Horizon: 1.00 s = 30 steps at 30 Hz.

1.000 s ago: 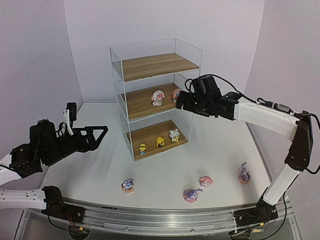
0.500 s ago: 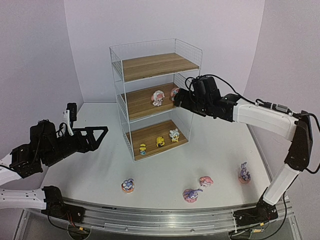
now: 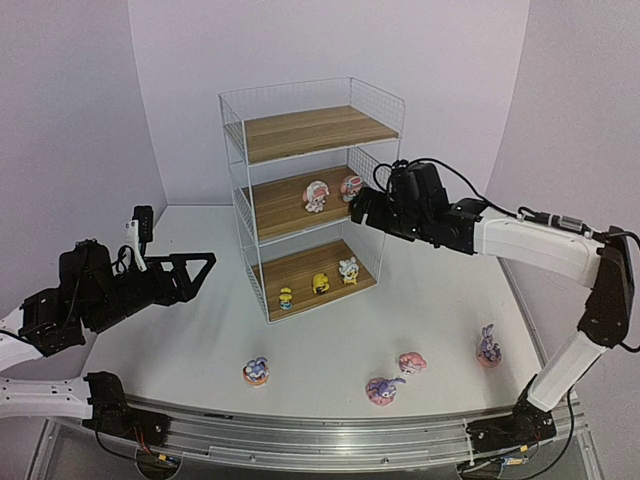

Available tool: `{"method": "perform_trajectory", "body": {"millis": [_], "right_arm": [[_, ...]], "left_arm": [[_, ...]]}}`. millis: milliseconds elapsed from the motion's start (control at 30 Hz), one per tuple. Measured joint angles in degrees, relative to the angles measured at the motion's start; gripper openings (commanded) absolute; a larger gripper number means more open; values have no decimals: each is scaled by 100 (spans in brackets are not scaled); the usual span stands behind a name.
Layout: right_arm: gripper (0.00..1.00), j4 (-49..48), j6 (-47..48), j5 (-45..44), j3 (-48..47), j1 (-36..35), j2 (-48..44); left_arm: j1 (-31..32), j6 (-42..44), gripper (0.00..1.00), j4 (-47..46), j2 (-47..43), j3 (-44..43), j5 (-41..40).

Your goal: Place and organize the plastic toys onto the shelf

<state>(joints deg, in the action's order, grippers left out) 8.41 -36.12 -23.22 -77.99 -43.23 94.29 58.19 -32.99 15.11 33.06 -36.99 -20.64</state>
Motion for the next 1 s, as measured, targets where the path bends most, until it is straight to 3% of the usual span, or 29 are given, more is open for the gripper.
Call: {"method": "perform_trajectory", "body": {"millis": [267, 500, 733, 1000], "right_arm": [[98, 607, 299, 1146, 966, -72, -1519], [95, 2398, -163, 2018, 2167, -87, -2633], [94, 3000, -1162, 2260, 3307, -85, -2743], [90, 2671, -1618, 2481, 3420, -168, -1947]], "left_arm": [[0, -39, 100, 2, 23, 16, 168], [-16, -243, 100, 208, 205, 150, 459], [-11, -446, 100, 263, 223, 498, 699], [-13, -522, 100, 165, 237, 683, 853]]}}
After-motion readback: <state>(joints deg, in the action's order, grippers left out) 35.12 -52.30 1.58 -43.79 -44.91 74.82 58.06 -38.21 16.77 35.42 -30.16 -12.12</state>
